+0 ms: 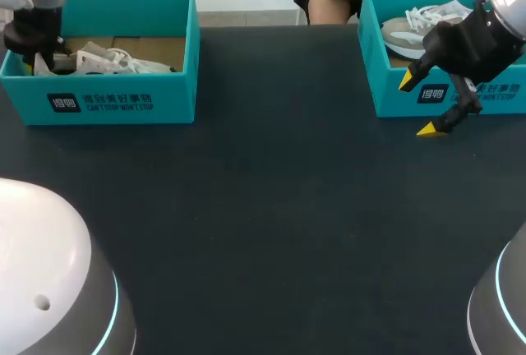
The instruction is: Take the shoe out of the shoebox, open the shoe tongue, remove and reinsert the insole, then place the shoe into the shoebox
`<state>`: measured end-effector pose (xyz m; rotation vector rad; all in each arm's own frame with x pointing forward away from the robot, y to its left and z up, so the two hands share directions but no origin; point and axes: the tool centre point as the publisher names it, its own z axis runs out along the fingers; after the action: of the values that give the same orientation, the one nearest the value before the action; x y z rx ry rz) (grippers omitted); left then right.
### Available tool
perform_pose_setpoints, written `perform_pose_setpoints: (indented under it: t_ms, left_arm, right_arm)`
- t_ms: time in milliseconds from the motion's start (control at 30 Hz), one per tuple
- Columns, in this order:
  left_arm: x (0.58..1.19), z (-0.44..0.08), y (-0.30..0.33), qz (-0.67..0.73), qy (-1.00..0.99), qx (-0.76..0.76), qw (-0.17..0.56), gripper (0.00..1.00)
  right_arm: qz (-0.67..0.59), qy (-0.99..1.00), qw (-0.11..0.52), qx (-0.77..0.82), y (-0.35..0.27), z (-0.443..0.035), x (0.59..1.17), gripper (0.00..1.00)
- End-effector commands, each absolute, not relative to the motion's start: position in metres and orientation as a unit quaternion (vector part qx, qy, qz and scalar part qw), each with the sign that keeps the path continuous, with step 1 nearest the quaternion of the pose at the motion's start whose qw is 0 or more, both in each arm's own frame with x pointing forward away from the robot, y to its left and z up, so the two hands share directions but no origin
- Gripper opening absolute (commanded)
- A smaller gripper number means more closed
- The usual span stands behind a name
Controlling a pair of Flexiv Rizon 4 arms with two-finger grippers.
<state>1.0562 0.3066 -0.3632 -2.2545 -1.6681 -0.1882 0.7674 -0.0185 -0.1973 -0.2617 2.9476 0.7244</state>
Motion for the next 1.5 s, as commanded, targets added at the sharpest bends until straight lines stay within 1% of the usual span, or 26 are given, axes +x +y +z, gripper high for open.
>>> perform_pose_setpoints:
  t_ms: [33, 67, 100, 133, 167, 200, 233, 633, 1133, 1233, 1300, 1433, 1500]
  left_arm:
    - [1.065, -0.374, 0.305, -0.061, -0.585, -0.790, 0.173, 0.00]
    - [1.066, -0.376, 0.305, -0.059, -0.586, -0.789, 0.174, 0.02]
    - [1.066, -0.378, 0.305, -0.057, -0.585, -0.789, 0.180, 0.15]
    - [1.066, -0.379, 0.305, -0.057, -0.585, -0.789, 0.179, 0.36]
    - [1.066, -0.379, 0.306, -0.056, -0.585, -0.789, 0.179, 0.49]
    - [1.065, -0.379, 0.306, -0.055, -0.585, -0.789, 0.180, 0.77]
    - [1.065, -0.377, 0.307, -0.051, -0.584, -0.790, 0.178, 0.99]
    - [1.061, -0.338, 0.302, -0.037, -0.581, -0.802, 0.134, 1.00]
    - [1.051, -0.268, 0.309, -0.032, -0.615, -0.786, 0.050, 1.00]
    - [1.049, -0.255, 0.312, -0.025, -0.622, -0.781, 0.045, 1.00]
    - [1.049, -0.255, 0.312, -0.025, -0.622, -0.781, 0.045, 1.00]
    - [1.049, -0.255, 0.312, -0.025, -0.622, -0.781, 0.045, 1.00]
    - [1.049, -0.255, 0.312, -0.025, -0.622, -0.781, 0.045, 1.00]
  right_arm:
    - [0.237, 0.967, 0.047, -0.086, -0.018, -0.198, 0.768, 1.00]
    - [0.237, 0.967, 0.047, -0.086, -0.018, -0.198, 0.768, 1.00]
    - [0.237, 0.967, 0.047, -0.086, -0.018, -0.198, 0.768, 1.00]
    - [0.237, 0.967, 0.047, -0.086, -0.018, -0.198, 0.768, 1.00]
    - [0.237, 0.967, 0.047, -0.086, -0.018, -0.198, 0.768, 1.00]
    - [0.237, 0.967, 0.047, -0.086, -0.018, -0.198, 0.768, 1.00]
    - [0.237, 0.967, 0.047, -0.086, -0.018, -0.198, 0.768, 1.00]
    - [0.237, 0.967, 0.047, -0.086, -0.018, -0.198, 0.768, 1.00]
    - [0.237, 0.967, 0.047, -0.086, -0.018, -0.198, 0.768, 1.00]
    - [0.237, 0.967, 0.047, -0.086, -0.018, -0.198, 0.768, 1.00]
    - [0.237, 0.967, 0.047, -0.086, -0.018, -0.198, 0.768, 1.00]
    - [0.283, 0.955, 0.070, 0.055, -0.041, -0.200, 0.796, 1.00]
    - [0.285, 0.946, 0.083, 0.127, -0.055, -0.196, 0.813, 1.00]
